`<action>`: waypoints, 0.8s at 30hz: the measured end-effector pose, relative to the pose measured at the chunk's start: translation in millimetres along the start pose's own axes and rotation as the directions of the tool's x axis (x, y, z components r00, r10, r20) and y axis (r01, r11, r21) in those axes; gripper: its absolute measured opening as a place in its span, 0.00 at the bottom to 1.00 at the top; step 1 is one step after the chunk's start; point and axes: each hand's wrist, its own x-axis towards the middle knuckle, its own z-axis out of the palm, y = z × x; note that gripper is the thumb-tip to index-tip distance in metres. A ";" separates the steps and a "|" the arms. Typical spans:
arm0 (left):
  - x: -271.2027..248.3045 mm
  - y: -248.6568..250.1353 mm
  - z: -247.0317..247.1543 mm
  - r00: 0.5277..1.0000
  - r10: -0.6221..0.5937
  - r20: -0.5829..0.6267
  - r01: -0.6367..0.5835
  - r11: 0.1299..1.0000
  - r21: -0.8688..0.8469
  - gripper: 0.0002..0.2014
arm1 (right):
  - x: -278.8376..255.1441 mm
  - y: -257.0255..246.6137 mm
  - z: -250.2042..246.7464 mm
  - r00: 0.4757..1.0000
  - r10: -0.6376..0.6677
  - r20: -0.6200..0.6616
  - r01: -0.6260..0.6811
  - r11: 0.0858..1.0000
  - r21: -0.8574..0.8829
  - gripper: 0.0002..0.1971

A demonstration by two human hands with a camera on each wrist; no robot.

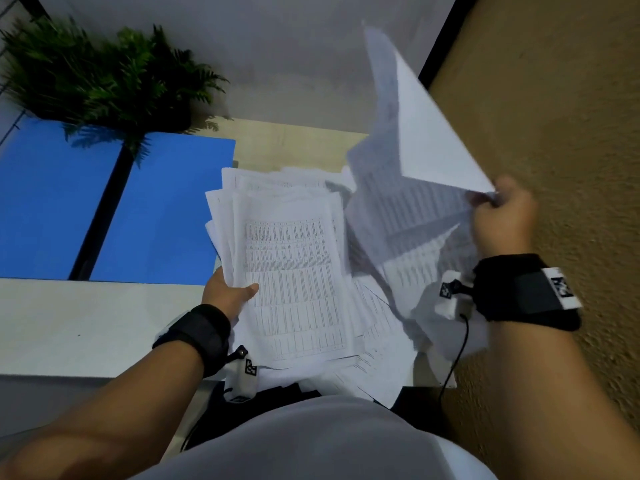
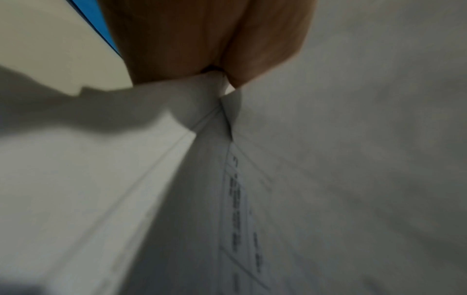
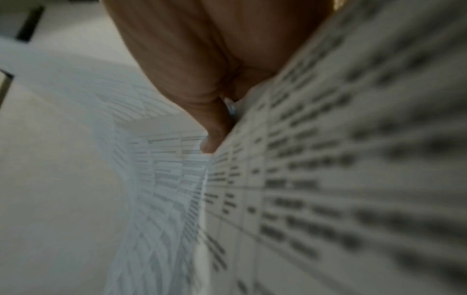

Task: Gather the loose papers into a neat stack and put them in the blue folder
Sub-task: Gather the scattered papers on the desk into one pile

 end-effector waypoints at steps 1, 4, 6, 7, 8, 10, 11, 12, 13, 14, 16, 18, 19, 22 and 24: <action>-0.8 -0.3 1.3 1.000 -0.003 0.022 0.003 1.000 0.002 0.27 | 0.8 -8.1 -7.8 0.999 -0.004 -0.038 0.007 0.996 0.086 0.11; -1.9 1.0 5.2 0.994 0.000 0.110 -0.002 1.000 0.021 0.31 | -2.7 -31.6 -21.9 0.993 0.004 -0.119 0.034 0.949 0.315 0.12; -0.2 0.6 7.4 0.985 0.014 0.169 -0.022 0.999 0.048 0.33 | -8.0 -41.0 -18.9 0.993 0.041 -0.115 0.013 0.899 0.437 0.08; 0.9 0.1 8.5 0.983 0.016 0.181 -0.027 0.998 0.061 0.32 | -11.9 -41.1 -9.9 0.993 0.072 -0.095 -0.019 0.883 0.470 0.07; 1.8 0.0 9.7 0.984 0.014 0.179 -0.028 0.997 0.077 0.30 | -16.8 -37.9 3.9 0.992 0.109 -0.060 -0.067 0.871 0.486 0.08; 1.4 2.0 11.4 0.988 -0.022 0.155 0.001 0.991 0.134 0.23 | -34.8 -30.1 37.9 0.980 0.196 0.029 -0.186 0.857 0.480 0.10; 0.8 3.5 12.1 0.988 -0.042 0.151 0.020 0.989 0.147 0.21 | -47.2 -26.9 54.3 0.966 0.243 0.083 -0.253 0.838 0.484 0.13; 0.9 5.2 12.2 0.987 -0.053 0.149 0.030 0.988 0.150 0.22 | -60.3 -22.2 71.1 0.948 0.286 0.140 -0.317 0.811 0.492 0.16; -1.0 8.4 12.5 0.986 -0.068 0.151 0.047 0.989 0.138 0.24 | -73.9 -19.1 84.9 0.927 0.323 0.190 -0.374 0.788 0.489 0.18; -2.8 11.4 12.6 0.984 -0.088 0.157 0.071 0.991 0.111 0.27 | -86.6 -13.6 98.9 0.903 0.360 0.236 -0.430 0.773 0.465 0.18; -6.1 16.3 12.5 0.975 -0.119 0.186 0.112 0.993 0.049 0.31 | -107.3 -4.9 119.4 0.846 0.428 0.319 -0.530 0.744 0.407 0.18; -6.9 14.9 13.6 0.973 -0.092 0.211 0.084 0.995 0.046 0.33 | -121.4 2.5 131.8 0.783 0.464 0.414 -0.610 0.701 0.369 0.19; -5.2 12.0 13.2 0.979 -0.055 0.198 0.038 0.995 0.087 0.34 | -125.1 3.3 134.4 0.753 0.462 0.468 -0.638 0.689 0.345 0.19; 5.1 0.6 11.5 0.989 0.011 0.150 -0.045 0.973 0.228 0.31 | -120.4 4.3 132.6 0.706 0.478 0.523 -0.682 0.659 0.318 0.21; 8.0 -1.3 11.9 0.989 0.011 0.148 -0.050 0.964 0.262 0.28 | -107.4 7.9 128.1 0.710 0.534 0.460 -0.687 0.669 0.283 0.23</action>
